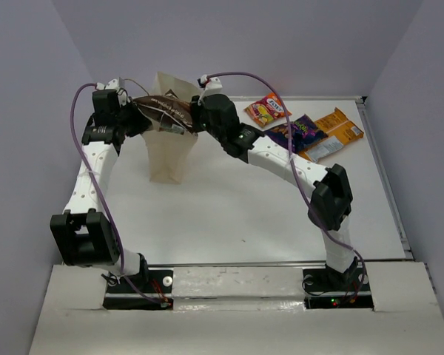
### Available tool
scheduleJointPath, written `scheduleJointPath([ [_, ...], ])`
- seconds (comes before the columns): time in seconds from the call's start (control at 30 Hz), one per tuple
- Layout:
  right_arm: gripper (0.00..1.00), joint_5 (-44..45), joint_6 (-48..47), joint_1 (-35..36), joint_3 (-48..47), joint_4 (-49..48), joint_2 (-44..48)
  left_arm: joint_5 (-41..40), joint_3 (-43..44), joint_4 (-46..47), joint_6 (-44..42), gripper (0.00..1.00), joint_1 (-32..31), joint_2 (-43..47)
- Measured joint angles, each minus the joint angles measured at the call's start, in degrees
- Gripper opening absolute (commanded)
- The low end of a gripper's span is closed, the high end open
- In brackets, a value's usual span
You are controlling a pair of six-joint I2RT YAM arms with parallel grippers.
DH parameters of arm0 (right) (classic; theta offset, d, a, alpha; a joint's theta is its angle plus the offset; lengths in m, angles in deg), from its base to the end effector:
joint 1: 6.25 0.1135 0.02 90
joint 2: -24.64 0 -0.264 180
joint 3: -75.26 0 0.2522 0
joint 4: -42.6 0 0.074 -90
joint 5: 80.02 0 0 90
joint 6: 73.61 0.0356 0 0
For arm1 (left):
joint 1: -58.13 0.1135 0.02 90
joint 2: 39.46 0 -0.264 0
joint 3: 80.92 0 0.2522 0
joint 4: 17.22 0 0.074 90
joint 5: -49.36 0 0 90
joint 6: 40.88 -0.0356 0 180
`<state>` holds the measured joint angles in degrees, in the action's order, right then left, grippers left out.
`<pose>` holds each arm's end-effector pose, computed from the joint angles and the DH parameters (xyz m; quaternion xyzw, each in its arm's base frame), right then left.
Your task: Place the snacks into the paper bag
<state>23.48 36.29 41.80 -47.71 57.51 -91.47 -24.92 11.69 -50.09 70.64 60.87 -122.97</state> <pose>0.3365 0.3619 0.3655 -0.1076 0.7460 0.2903 0.5896 0.3383 0.0065 0.3721 -0.1013 0.8269 -0.2013 0.5152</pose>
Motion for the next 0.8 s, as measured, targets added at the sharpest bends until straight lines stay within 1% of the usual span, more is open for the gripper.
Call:
scheduleJointPath([
  [0.03,0.71,0.0,0.2,-0.1,-1.4,1.7,-0.3,0.0,0.0,0.0,0.0,0.00,0.0,0.0],
  [0.1,0.89,-0.3,-0.3,-0.2,-4.2,4.1,-1.2,-0.2,0.0,0.1,-0.1,0.00,0.0,0.0],
  [0.13,1.00,-1.0,-1.3,-0.3,-8.0,7.0,-2.6,-0.5,0.0,0.2,-0.2,0.00,0.0,0.0],
  [0.27,1.00,-6.1,-4.8,-0.9,-20.6,13.0,-7.6,-0.5,0.0,0.6,-0.2,0.00,0.7,0.0],
  [0.4,1.00,-8.9,-7.1,-1.4,-23.5,15.1,-7.4,-0.4,-0.1,0.9,-0.1,0.00,0.9,0.0],
  [0.5,1.00,-9.9,-9.0,-1.4,-23.6,15.8,-5.8,0.1,-0.4,1.0,0.1,0.00,1.1,0.0],
  [0.53,0.98,-10.0,-9.5,-1.4,-23.6,15.9,-5.3,0.4,-0.5,1.1,0.4,0.00,1.3,0.0],
  [0.6,0.90,-9.7,-9.9,-1.4,-23.6,16.1,-3.5,2.0,-0.5,1.3,1.1,0.00,2.1,-0.3],
  [0.63,0.77,-9.2,-9.9,-1.4,-23.6,16.1,-2.6,2.9,-0.5,1.3,1.4,0.00,2.6,-0.5],
  [0.7,0.64,-7.1,-9.4,-1.2,-23.6,16.1,-0.4,3.5,0.0,1.0,1.5,0.00,3.2,-1.0],
  [0.73,0.60,-5.9,-9.2,-1.2,-23.5,16.0,1.4,3.5,0.3,0.9,1.5,0.00,3.4,-1.2],
  [0.77,0.60,-5.1,-8.7,-1.1,-23.4,16.0,2.6,3.5,0.9,0.6,1.5,0.00,3.5,-1.4],
  [0.8,0.63,-4.2,-8.6,-1.1,-23.3,15.9,3.7,3.5,1.1,0.6,1.4,0.00,3.7,-1.4],
])
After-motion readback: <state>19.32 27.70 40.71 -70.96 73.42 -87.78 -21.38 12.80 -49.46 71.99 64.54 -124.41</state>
